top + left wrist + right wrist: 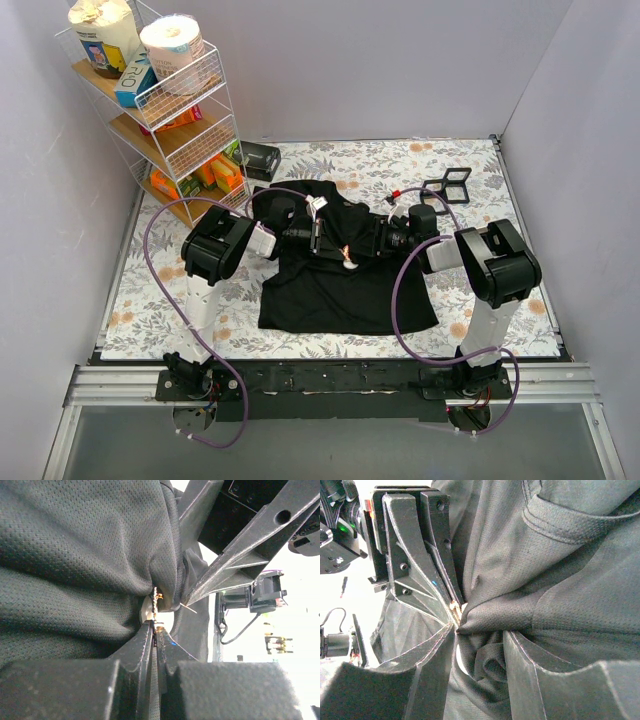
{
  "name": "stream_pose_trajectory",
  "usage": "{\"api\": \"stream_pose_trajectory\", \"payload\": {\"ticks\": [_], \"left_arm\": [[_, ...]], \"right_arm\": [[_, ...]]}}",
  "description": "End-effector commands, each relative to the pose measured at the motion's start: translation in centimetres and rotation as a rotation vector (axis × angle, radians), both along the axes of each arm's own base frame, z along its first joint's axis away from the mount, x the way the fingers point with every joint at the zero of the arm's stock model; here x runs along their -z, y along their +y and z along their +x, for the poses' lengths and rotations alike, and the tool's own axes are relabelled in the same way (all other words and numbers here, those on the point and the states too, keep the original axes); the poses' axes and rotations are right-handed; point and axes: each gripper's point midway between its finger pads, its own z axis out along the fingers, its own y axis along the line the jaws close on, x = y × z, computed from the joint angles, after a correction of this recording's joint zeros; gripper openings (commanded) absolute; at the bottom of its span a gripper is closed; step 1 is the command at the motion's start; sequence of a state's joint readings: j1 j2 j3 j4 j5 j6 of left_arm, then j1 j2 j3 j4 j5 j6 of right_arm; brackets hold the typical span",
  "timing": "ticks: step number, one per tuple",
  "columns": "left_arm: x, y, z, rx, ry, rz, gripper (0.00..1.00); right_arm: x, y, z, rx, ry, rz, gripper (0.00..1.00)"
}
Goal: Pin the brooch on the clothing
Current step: Pin the brooch to the clothes.
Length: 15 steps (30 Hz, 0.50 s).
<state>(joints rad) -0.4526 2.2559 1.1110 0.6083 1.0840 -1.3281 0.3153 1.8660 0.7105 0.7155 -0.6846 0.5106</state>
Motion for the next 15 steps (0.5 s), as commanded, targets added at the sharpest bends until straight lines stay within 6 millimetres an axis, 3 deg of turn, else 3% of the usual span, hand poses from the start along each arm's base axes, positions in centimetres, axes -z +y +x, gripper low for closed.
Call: {"api": "stream_pose_trajectory", "payload": {"ticks": [1,8,15], "left_arm": [[1.6,0.9,0.0,0.005,0.021,0.017,0.0],[2.8,1.4,0.2,-0.002,0.045,0.023,0.0],[3.4,1.5,0.2,0.001,0.061,0.021,0.0]], "right_arm": [[-0.1,0.3,-0.5,-0.026,-0.008,0.049,0.52],[0.3,-1.0,-0.2,0.009,0.007,0.07,0.53],[1.0,-0.9,-0.6,-0.013,0.011,0.073,0.53]]}}
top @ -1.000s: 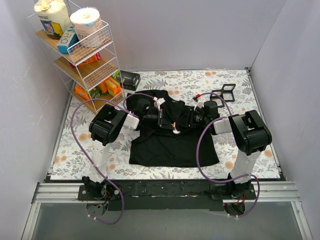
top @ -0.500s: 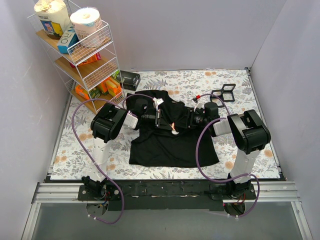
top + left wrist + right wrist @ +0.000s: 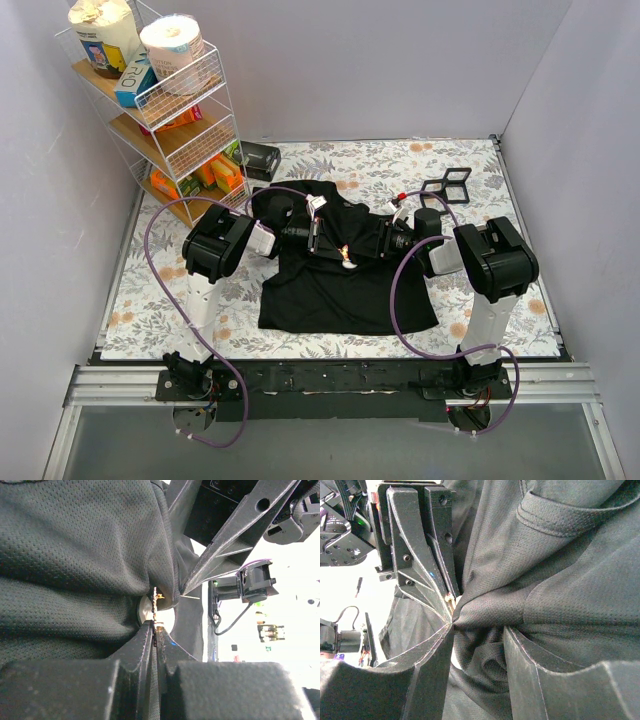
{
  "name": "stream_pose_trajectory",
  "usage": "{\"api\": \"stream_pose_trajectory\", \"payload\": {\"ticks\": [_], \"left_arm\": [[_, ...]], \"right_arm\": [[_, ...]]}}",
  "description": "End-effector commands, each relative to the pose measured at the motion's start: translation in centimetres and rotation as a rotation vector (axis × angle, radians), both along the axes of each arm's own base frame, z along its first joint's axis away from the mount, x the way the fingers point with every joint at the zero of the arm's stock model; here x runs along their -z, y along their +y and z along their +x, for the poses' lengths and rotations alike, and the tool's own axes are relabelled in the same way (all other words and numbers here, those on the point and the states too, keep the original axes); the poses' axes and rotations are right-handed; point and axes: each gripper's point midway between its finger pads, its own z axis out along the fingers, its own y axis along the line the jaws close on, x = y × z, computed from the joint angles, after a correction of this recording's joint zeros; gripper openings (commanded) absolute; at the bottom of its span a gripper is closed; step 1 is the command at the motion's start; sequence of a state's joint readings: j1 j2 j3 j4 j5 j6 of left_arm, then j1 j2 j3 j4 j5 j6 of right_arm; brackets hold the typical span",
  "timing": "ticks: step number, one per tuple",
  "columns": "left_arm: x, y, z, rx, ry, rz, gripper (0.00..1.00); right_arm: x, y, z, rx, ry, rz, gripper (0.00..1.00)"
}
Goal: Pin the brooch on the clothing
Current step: Pin the brooch to the clothes.
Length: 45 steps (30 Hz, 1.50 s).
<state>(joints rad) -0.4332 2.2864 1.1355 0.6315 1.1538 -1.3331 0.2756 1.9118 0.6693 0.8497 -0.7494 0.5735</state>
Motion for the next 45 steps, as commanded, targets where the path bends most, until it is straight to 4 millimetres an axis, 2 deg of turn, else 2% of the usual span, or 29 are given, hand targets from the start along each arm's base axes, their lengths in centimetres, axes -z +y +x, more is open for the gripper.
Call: {"api": "stream_pose_trajectory", "payload": {"ticks": [1,26,45], "left_arm": [[3.6,1.1,0.0,-0.039,0.06,0.06,0.0],[3.6,1.0,0.2,-0.046,0.069,0.056,0.0],[3.6,1.0,0.2,-0.049,0.069,0.057,0.0]], "right_arm": [[0.6,-0.1,-0.3,-0.017,-0.014,0.008,0.53],[0.8,1.1,-0.2,-0.054,-0.02,0.015,0.49],[1.9,1.7,-0.3,-0.063,-0.009,-0.018,0.47]]}}
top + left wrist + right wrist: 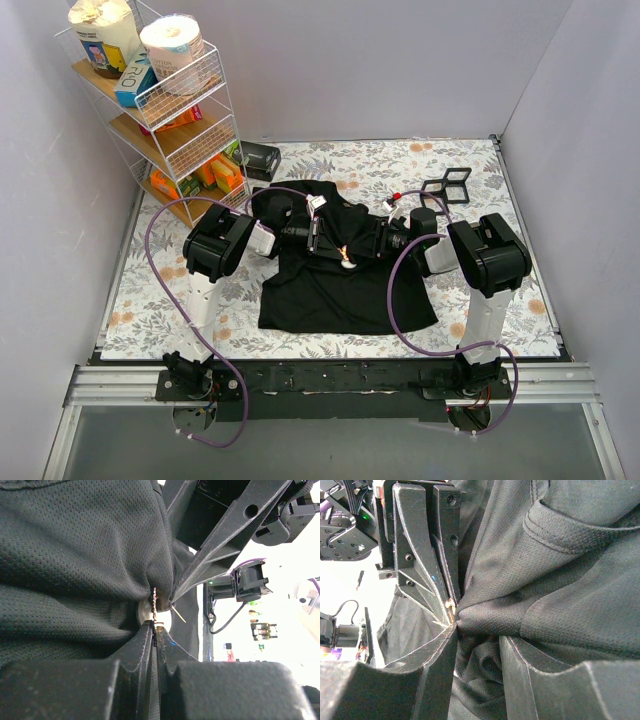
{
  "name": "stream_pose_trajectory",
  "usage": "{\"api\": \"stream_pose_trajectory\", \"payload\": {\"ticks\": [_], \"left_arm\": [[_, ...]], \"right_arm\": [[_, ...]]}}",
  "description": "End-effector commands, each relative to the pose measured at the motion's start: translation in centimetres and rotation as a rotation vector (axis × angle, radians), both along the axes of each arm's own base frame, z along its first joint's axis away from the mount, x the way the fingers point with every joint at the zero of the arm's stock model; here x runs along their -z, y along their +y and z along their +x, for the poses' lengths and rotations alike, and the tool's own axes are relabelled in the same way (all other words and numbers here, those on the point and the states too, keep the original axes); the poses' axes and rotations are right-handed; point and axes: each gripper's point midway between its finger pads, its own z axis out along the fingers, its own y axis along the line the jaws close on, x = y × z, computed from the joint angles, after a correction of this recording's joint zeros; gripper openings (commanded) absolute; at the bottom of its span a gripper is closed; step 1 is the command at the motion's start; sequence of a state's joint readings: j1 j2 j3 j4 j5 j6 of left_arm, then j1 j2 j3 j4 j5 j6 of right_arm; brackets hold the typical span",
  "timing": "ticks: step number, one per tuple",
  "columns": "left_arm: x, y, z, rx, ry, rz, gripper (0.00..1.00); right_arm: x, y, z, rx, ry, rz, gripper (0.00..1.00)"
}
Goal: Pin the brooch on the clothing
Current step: Pin the brooch to the clothes.
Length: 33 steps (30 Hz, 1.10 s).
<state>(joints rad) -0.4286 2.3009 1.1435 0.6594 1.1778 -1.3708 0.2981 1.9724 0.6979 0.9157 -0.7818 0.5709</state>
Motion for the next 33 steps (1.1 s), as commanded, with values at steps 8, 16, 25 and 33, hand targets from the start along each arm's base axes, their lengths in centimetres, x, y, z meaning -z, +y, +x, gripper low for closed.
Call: {"api": "stream_pose_trajectory", "payload": {"ticks": [8,16,25,33], "left_arm": [[3.82,0.94,0.33,-0.06,0.048,0.073,0.0],[3.91,0.89,0.26,-0.059,0.051,0.073,0.0],[3.92,0.9,0.23,-0.059,0.053,0.073,0.0],[3.88,0.86,0.28,-0.061,0.053,0.07,0.0]], "right_arm": [[1.6,0.76,-0.49,-0.02,0.018,-0.046,0.47],[1.78,1.04,-0.7,-0.03,0.019,-0.052,0.47],[2.01,1.13,-0.82,-0.032,0.022,-0.058,0.47],[2.29,1.3,-1.09,-0.04,0.026,-0.066,0.47]]}}
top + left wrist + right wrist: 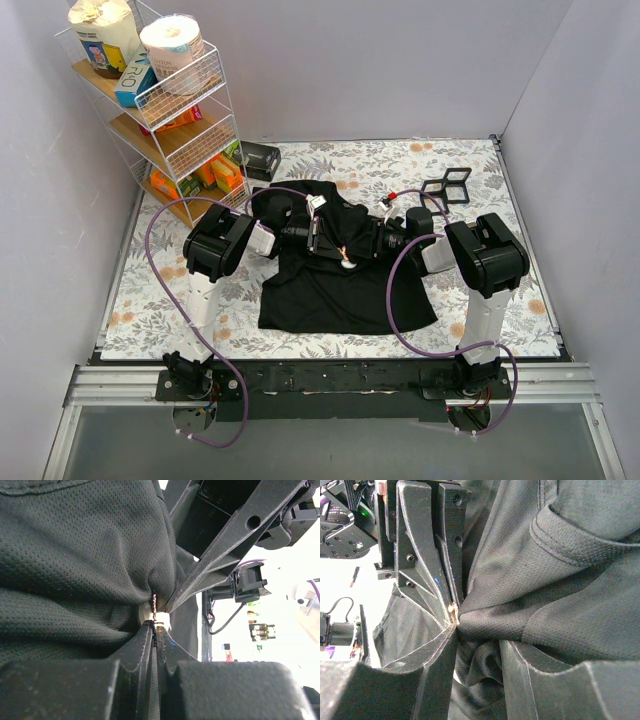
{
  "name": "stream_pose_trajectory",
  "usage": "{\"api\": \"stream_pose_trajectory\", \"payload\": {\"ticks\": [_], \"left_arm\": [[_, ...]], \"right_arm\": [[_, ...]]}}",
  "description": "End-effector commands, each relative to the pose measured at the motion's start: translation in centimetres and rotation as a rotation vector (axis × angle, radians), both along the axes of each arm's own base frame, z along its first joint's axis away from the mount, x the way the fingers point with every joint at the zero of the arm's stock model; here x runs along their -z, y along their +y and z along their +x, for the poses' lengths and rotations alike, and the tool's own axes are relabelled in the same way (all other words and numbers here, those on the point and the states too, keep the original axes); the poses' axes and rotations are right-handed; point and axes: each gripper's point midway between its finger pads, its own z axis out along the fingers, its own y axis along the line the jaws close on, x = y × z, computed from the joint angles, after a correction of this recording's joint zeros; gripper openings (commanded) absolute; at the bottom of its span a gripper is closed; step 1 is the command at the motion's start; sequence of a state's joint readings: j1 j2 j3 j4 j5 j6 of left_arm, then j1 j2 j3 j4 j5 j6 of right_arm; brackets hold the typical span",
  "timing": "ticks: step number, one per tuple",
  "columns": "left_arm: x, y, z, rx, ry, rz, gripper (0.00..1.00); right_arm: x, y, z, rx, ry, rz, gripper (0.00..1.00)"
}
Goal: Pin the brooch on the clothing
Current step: Pin the brooch to the clothes.
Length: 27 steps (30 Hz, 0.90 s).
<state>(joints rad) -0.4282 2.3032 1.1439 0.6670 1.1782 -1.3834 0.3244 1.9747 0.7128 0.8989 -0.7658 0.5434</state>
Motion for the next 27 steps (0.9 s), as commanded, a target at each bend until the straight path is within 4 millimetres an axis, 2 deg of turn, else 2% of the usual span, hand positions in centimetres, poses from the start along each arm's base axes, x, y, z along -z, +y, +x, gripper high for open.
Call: {"api": "stream_pose_trajectory", "payload": {"ticks": [1,11,27], "left_arm": [[3.91,0.88,0.25,-0.059,0.046,0.072,0.0],[3.93,0.92,0.3,-0.061,0.05,0.072,0.0],[4.25,1.05,-0.25,-0.055,0.058,0.071,0.0]], "right_arm": [[2.2,0.52,-1.03,-0.022,0.047,-0.05,0.47],[2.46,0.6,-1.13,-0.022,0.052,-0.056,0.48],[2.67,0.18,-0.38,0.077,0.043,-0.049,0.42]]}}
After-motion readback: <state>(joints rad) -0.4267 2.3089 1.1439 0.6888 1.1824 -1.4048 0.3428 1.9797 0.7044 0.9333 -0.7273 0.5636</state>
